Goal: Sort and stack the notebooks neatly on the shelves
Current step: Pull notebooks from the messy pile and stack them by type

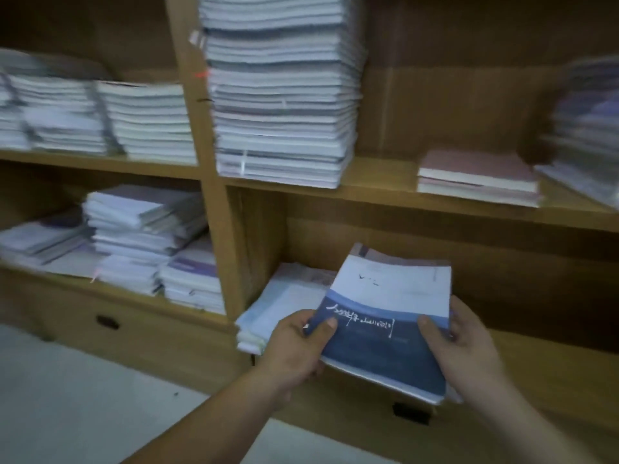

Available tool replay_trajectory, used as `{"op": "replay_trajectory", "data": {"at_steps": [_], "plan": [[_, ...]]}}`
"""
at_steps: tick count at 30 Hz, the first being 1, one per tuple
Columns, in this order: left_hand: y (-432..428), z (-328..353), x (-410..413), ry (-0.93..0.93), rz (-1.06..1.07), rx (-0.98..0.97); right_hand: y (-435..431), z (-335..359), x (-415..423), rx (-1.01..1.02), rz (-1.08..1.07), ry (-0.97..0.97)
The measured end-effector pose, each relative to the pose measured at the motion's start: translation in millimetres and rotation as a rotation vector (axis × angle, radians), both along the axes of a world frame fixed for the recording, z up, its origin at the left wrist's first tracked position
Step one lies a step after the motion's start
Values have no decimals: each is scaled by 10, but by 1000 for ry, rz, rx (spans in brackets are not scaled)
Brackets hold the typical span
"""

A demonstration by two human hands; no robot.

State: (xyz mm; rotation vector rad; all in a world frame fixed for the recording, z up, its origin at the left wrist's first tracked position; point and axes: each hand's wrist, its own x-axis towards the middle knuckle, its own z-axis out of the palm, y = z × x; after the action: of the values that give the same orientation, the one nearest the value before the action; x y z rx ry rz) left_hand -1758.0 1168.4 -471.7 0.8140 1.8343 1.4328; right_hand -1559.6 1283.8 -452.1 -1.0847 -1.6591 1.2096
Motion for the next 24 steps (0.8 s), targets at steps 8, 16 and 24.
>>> {"op": "replay_trajectory", "data": {"at_steps": [8,16,24], "plan": [[40,-341,-1191,10,344,3,322,-489,-1457,-7,123,-123],[-167,-801,-1551,469,248,-242,372,-1137,-1886,-323,200,-283],[-30,-843,-1504,829,234,-425,574,-842,-1802,-423,335,-274]]}}
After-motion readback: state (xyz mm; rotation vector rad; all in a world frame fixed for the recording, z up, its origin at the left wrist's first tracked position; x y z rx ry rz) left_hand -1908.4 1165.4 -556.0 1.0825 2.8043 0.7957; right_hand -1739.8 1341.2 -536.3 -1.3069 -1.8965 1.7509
